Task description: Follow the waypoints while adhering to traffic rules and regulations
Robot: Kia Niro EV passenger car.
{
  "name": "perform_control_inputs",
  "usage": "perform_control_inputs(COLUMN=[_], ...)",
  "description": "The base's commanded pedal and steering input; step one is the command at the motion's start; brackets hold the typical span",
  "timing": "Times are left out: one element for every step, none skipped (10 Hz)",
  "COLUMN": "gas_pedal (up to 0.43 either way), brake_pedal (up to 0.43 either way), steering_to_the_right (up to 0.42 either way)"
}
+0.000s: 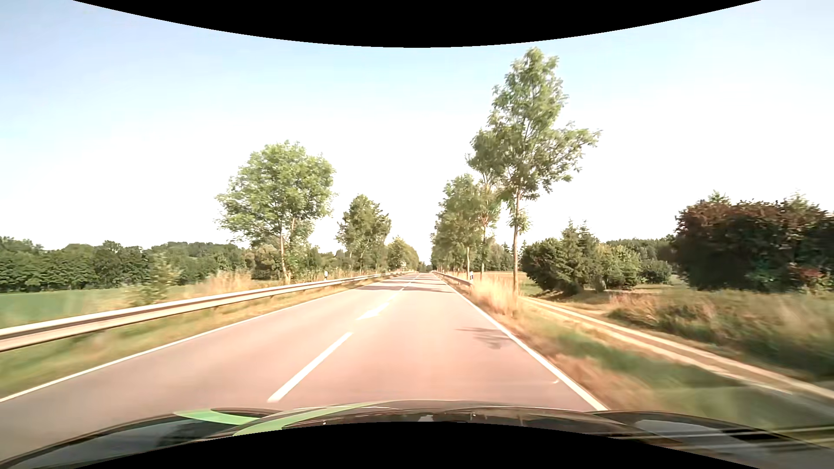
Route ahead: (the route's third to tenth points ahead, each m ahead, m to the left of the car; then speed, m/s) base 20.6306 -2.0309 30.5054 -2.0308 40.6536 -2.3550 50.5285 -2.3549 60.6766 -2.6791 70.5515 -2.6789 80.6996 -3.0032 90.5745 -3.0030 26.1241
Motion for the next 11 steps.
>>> perform_control_inputs(gas_pedal=[0.248,0.248,0.248,0.248,0.248,0.248,0.240,0.240,0.240,0.240,0.240], brake_pedal=[0.000,0.000,0.000,0.000,0.000,0.000,0.000,0.000,0.000,0.000,0.000], steering_to_the_right=[0.004,0.004,0.004,0.004,0.004,0.004,0.004,0.004,0.004,0.004,0.004])
